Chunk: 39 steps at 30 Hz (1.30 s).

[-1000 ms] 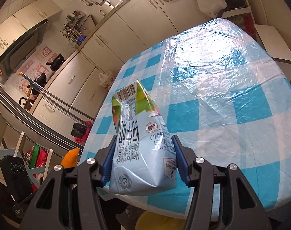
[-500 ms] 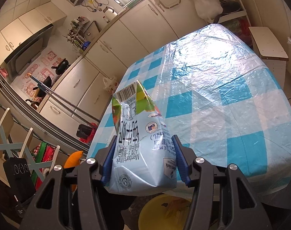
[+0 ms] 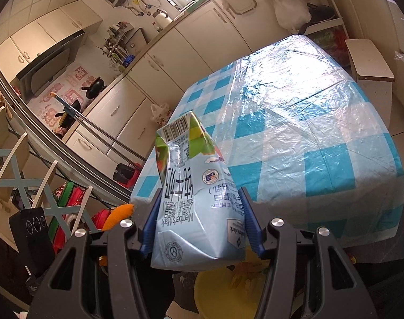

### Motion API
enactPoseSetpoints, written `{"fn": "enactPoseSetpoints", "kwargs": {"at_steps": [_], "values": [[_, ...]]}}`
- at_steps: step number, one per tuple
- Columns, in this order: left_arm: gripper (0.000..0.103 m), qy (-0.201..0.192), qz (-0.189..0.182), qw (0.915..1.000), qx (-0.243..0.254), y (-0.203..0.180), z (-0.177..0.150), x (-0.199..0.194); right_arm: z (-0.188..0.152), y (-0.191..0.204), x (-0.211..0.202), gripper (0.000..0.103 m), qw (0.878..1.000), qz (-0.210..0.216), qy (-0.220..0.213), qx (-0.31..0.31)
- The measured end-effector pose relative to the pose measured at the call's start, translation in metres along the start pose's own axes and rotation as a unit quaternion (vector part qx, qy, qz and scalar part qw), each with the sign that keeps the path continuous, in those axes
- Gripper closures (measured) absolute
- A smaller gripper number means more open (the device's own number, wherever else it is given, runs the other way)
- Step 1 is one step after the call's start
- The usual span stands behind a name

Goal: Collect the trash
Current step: 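Carry the juice carton and large peel with both grippers to the yellow basin, then open both grippers over the yellow basin to drop carton and peel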

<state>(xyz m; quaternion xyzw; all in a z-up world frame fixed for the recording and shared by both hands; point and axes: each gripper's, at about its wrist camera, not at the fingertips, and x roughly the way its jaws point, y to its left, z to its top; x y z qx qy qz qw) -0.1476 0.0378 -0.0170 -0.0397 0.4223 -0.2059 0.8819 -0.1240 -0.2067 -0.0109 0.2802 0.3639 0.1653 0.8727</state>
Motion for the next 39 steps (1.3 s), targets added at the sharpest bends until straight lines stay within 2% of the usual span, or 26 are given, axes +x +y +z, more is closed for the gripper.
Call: {"fn": "enactPoseSetpoints", "kwargs": {"at_steps": [5, 7, 9, 12, 14, 16, 17, 19, 24, 27, 31, 39], "values": [[0.081, 0.028, 0.001, 0.9993, 0.026, -0.007, -0.015, 0.006, -0.005, -0.006, -0.008, 0.049, 1.0, 0.002, 0.0, 0.007], [0.081, 0.046, 0.003, 0.9982, 0.04, -0.01, -0.021, 0.011, -0.009, -0.006, -0.009, 0.054, 1.0, 0.004, 0.004, 0.005], [0.081, 0.067, 0.007, 0.9965, 0.05, -0.012, -0.027, 0.02, -0.013, -0.003, -0.009, 0.054, 1.0, 0.007, 0.01, 0.0], [0.08, 0.128, 0.008, 0.9896, 0.064, -0.014, -0.04, 0.043, -0.02, 0.004, -0.006, 0.055, 0.999, -0.002, 0.026, -0.019], [0.079, 0.154, 0.019, 0.9847, 0.079, -0.016, -0.048, 0.054, -0.024, 0.009, -0.001, 0.055, 0.999, -0.005, 0.041, -0.033], [0.071, 0.168, 0.026, 0.9816, 0.086, -0.017, -0.053, 0.06, -0.028, 0.014, 0.001, 0.055, 0.998, -0.01, 0.048, -0.046], [0.068, 0.168, 0.028, 0.9816, 0.087, -0.017, -0.053, 0.06, -0.03, 0.015, 0.002, 0.055, 0.997, -0.011, 0.05, -0.049], [0.055, 0.16, 0.03, 0.983, 0.084, -0.015, -0.051, 0.058, -0.03, 0.015, 0.003, 0.055, 0.997, -0.011, 0.053, -0.051], [0.048, 0.155, 0.036, 0.9846, 0.073, -0.011, -0.047, 0.056, -0.029, 0.015, 0.006, 0.055, 0.997, -0.016, 0.059, -0.05], [0.04, 0.14, 0.045, 0.9861, 0.077, -0.014, -0.045, 0.052, -0.03, 0.017, 0.007, 0.054, 0.996, -0.021, 0.06, -0.054], [0.027, 0.105, 0.063, 0.9891, 0.082, -0.017, -0.04, 0.038, -0.032, 0.02, 0.007, 0.047, 0.996, -0.032, 0.058, -0.064], [0.015, 0.037, 0.093, 0.9919, 0.078, -0.015, -0.029, 0.01, -0.033, 0.028, 0.005, 0.031, 0.993, -0.063, 0.039, -0.089]]}}
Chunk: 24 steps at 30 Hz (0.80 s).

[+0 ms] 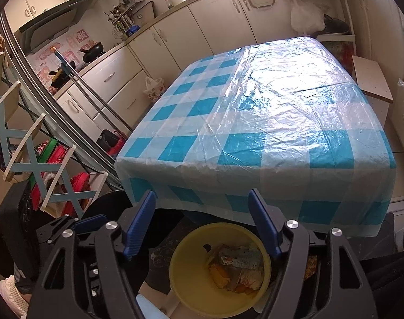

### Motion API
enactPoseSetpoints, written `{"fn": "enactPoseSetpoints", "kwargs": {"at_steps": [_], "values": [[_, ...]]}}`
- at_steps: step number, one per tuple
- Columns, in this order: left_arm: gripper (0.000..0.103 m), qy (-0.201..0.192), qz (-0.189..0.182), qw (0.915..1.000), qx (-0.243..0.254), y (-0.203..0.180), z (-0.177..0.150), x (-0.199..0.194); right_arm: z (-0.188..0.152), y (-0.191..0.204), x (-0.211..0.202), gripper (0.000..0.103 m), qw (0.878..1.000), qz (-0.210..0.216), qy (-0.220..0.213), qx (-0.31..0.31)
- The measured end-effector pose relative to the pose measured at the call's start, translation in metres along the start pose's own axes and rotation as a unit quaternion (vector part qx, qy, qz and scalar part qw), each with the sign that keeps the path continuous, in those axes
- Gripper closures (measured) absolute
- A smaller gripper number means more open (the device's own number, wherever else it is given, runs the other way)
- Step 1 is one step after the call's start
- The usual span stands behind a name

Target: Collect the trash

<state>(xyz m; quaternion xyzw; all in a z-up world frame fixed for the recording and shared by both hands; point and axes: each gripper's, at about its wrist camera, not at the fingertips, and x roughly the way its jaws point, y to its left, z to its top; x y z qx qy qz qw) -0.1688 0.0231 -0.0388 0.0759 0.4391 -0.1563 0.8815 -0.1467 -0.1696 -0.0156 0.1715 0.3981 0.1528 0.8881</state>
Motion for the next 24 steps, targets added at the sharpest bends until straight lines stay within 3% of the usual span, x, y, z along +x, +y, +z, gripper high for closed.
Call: {"fn": "enactPoseSetpoints", "kwargs": {"at_steps": [8, 15, 24], "values": [[0.007, -0.084, 0.032, 0.9957, -0.021, 0.012, 0.008, -0.04, 0.002, 0.006, -0.021, 0.018, 0.996, -0.065, -0.056, -0.009], [0.007, -0.126, 0.049, 0.9905, -0.026, 0.018, 0.009, -0.067, -0.003, 0.031, -0.051, 0.008, 0.978, -0.15, -0.138, -0.043], [0.007, -0.17, 0.068, 0.9822, -0.042, 0.024, 0.001, -0.089, -0.021, 0.061, -0.066, 0.008, 0.965, -0.167, -0.18, -0.094]]}}
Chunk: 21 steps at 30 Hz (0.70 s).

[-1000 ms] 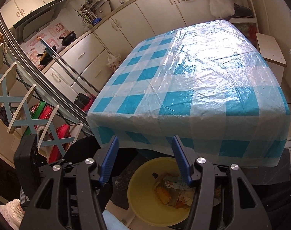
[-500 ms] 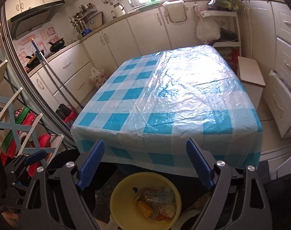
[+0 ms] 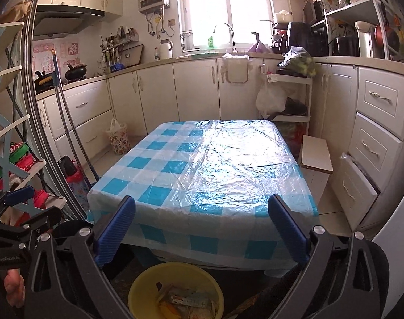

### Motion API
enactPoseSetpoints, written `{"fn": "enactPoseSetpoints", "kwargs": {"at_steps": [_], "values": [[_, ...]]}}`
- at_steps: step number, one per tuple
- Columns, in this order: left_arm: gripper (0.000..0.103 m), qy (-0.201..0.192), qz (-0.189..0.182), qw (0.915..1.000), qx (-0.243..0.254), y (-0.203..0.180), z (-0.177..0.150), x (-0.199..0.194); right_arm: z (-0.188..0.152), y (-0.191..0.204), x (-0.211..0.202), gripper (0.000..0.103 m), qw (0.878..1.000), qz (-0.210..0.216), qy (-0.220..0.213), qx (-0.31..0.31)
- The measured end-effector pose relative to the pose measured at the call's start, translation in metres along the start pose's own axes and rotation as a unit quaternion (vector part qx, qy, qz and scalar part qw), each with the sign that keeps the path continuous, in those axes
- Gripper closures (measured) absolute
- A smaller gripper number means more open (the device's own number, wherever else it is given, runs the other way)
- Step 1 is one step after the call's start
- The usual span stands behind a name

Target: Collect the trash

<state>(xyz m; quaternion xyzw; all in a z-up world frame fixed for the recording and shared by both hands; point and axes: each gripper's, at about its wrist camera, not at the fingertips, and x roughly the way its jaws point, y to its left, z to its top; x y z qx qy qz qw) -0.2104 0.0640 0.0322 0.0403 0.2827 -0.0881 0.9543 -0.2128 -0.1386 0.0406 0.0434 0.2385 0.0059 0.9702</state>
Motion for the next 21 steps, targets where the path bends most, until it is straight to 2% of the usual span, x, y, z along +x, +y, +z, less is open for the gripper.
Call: {"fn": "enactPoseSetpoints", "kwargs": {"at_steps": [12, 21], "values": [[0.007, -0.019, 0.022, 0.9996, -0.008, 0.005, -0.01, -0.005, -0.005, 0.001, -0.027, 0.007, 0.999, -0.012, -0.037, 0.003], [0.007, -0.025, 0.044, 0.9982, -0.033, 0.017, -0.01, -0.007, -0.007, -0.001, -0.045, 0.007, 0.998, -0.027, -0.063, 0.006]]}}
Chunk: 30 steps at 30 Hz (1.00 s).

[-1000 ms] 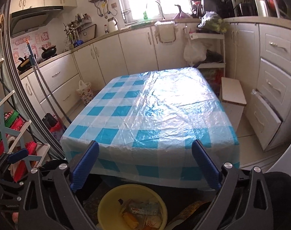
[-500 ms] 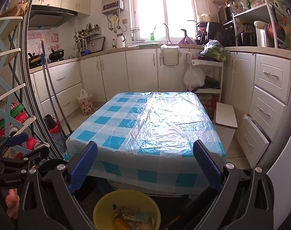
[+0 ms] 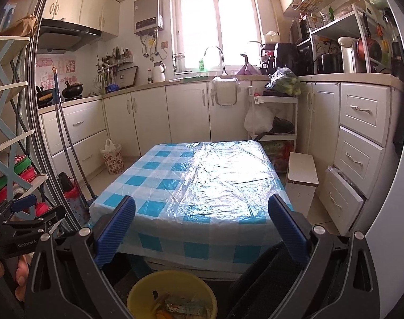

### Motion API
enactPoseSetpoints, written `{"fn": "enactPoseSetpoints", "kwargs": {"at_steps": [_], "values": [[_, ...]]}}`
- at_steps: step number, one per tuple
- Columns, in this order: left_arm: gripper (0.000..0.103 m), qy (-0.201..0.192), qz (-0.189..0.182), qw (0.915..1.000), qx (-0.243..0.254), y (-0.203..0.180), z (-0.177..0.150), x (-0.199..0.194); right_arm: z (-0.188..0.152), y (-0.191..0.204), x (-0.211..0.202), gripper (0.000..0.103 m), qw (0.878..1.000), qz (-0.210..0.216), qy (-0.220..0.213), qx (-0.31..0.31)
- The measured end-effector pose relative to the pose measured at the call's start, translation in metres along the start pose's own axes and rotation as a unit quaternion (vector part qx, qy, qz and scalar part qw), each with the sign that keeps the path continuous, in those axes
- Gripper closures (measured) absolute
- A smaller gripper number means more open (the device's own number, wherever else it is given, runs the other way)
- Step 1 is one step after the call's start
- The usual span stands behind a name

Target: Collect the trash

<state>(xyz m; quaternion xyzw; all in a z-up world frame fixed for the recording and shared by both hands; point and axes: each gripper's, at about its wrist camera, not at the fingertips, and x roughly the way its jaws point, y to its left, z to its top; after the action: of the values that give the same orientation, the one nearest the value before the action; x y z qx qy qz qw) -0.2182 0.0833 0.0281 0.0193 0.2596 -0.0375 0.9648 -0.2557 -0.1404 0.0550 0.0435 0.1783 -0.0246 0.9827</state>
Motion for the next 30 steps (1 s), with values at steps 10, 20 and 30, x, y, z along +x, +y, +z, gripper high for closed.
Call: {"fn": "enactPoseSetpoints", "kwargs": {"at_steps": [10, 20, 30], "values": [[0.007, -0.009, 0.01, 0.9998, -0.013, 0.007, 0.001, -0.005, -0.002, -0.001, 0.0, 0.007, 1.0, -0.002, 0.002, 0.008], [0.007, -0.014, 0.019, 0.9995, -0.021, 0.014, 0.003, -0.007, -0.002, -0.001, 0.002, 0.007, 1.0, -0.001, 0.005, 0.01], [0.007, -0.027, 0.025, 0.9992, -0.017, 0.015, 0.003, -0.012, -0.003, 0.0, 0.003, 0.007, 1.0, 0.0, 0.006, 0.009]]}}
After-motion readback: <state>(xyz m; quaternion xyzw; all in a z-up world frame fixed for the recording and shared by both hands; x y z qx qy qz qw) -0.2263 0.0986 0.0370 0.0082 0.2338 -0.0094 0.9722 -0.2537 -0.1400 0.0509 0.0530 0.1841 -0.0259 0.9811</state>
